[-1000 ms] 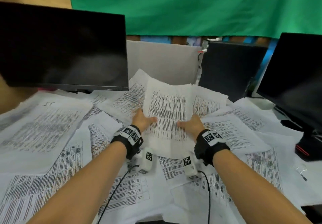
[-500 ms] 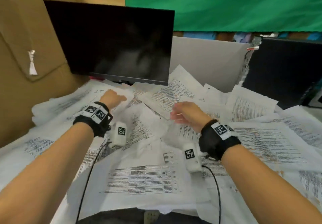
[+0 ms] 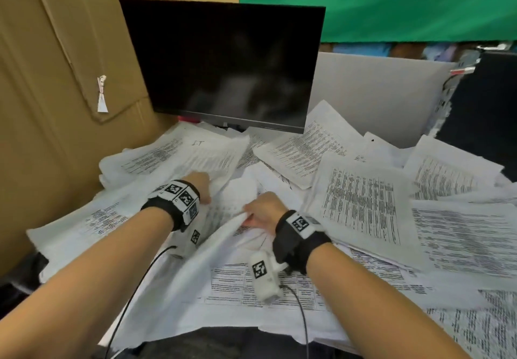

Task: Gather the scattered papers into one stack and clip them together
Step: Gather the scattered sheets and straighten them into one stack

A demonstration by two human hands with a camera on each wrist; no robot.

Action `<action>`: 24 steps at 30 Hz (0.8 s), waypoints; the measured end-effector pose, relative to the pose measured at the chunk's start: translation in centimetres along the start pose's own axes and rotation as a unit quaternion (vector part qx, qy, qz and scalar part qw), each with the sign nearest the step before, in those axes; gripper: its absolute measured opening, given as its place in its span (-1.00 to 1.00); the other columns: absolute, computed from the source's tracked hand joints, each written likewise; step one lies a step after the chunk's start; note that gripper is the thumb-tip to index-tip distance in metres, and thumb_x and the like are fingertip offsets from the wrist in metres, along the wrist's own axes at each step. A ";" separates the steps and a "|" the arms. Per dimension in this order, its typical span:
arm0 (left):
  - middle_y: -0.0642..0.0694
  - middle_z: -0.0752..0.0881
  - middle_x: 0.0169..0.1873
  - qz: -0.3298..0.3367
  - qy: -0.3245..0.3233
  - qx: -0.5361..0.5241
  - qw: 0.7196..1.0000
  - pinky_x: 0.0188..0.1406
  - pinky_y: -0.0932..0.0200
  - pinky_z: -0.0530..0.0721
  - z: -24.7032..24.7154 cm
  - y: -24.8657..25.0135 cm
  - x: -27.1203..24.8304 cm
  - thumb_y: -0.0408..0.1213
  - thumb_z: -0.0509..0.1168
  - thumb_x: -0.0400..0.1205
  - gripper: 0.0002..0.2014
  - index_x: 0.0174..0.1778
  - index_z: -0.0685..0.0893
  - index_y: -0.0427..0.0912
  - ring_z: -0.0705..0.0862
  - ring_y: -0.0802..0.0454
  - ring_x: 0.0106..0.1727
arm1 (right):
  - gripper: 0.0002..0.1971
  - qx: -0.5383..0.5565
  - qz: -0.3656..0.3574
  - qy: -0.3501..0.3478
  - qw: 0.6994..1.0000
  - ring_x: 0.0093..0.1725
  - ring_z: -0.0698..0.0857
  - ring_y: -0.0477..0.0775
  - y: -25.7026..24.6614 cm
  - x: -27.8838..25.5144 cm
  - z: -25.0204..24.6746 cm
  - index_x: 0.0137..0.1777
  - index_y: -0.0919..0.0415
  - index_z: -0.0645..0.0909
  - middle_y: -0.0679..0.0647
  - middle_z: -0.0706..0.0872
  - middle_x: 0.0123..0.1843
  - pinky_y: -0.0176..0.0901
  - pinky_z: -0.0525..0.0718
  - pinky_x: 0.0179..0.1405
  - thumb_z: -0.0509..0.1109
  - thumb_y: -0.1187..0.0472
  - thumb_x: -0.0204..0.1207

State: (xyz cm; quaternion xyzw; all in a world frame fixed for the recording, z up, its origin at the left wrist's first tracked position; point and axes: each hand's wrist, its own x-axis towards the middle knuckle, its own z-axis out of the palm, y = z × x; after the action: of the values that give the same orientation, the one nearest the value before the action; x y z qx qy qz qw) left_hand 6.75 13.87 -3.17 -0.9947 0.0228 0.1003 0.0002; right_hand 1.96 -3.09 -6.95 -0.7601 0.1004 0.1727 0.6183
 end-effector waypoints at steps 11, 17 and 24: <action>-0.11 0.64 0.27 0.127 0.085 -0.144 0.978 0.03 0.14 0.58 -3.3 1.2 -6.3 -0.34 0.28 0.56 -0.53 0.41 0.50 -0.04 0.64 -0.09 0.17 | -0.77 0.133 -0.029 0.163 0.977 -0.03 0.75 0.29 0.8 1.6 -4.9 -0.04 0.25 0.62 0.30 0.76 -0.06 0.25 0.78 0.00 0.15 0.47 0.58; -0.12 0.46 0.46 0.116 -0.168 -0.181 0.962 0.36 -0.06 0.57 -2.5 1.5 -7.3 0.20 0.30 0.55 -0.30 0.57 0.27 0.05 0.58 -0.10 0.33 | -0.60 0.267 -0.041 0.103 0.957 0.31 0.66 0.27 2.0 0.9 -4.9 0.42 0.19 0.50 0.23 0.69 0.27 0.11 0.63 0.30 0.08 -0.03 0.77; -0.30 0.48 0.45 -0.098 -0.050 -0.142 0.984 0.30 0.08 0.46 -1.4 -2.8 -3.4 -0.03 0.05 0.75 -0.45 0.52 0.32 -0.39 0.50 -0.21 0.43 | -0.61 0.235 -0.058 0.018 0.970 0.24 0.74 0.21 2.7 0.6 -5.1 0.41 0.34 0.57 0.23 0.76 0.27 -0.11 0.79 0.00 0.41 0.24 0.62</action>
State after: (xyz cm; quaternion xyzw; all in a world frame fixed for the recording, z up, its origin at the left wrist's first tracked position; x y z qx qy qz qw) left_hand 3.88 16.83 -1.14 -0.9757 -0.0897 0.1516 -0.1303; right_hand 2.22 -8.59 -8.71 -0.6009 0.1050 0.0942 0.7868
